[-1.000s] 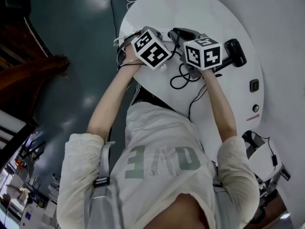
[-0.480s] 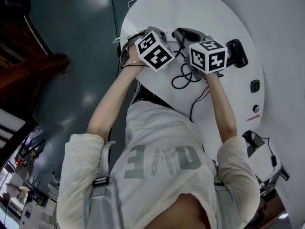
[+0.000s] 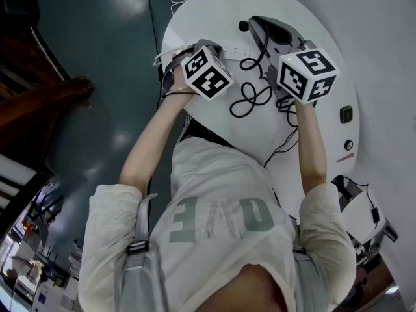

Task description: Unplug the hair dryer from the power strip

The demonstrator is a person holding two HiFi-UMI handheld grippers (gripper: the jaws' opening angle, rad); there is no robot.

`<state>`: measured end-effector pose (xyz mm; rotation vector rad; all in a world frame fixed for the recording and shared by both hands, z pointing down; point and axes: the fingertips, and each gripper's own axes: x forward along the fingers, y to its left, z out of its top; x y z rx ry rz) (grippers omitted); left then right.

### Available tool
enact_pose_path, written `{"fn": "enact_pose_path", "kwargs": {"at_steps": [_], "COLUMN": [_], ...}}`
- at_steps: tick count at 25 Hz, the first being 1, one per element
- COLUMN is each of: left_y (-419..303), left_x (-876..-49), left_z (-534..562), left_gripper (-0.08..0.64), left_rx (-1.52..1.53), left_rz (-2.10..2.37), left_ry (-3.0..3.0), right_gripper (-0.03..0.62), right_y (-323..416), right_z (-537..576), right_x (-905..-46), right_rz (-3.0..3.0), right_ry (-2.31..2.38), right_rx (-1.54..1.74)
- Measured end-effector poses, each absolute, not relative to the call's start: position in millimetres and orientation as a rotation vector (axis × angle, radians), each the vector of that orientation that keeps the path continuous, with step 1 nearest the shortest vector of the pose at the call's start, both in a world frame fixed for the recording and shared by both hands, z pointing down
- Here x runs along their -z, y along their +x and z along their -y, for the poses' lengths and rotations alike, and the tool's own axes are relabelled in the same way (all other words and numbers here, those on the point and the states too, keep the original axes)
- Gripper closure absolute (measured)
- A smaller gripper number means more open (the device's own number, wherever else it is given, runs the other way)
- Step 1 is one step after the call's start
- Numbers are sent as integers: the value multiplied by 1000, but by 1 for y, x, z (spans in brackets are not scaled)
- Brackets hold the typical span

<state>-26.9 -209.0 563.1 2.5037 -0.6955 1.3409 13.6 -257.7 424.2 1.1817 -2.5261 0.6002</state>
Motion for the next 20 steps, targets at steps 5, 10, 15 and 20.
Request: {"fn": "enact_pose_path", "kwargs": {"at_steps": [5, 10, 15, 20], "left_y": [-26, -24, -23, -22], "left_x": [-563, -564, -564, -564], "left_z": [209, 209, 208, 208], "left_gripper": [552, 552, 552, 552], "left_rx": [-1353, -1371, -1371, -1364], "left_rz": [662, 643, 649, 617], "left_ry": [2498, 2494, 2494, 2495], "right_gripper": [558, 558, 557, 557], "right_y": [28, 32, 35, 47], "right_z": [238, 215, 189, 164], "right_x": [-402, -419, -448, -494], "right_rz": [2514, 2467, 2396, 2280], "right_ry": [1178, 1179, 1156, 1171], "right_rx": [-467, -502, -567, -744]}}
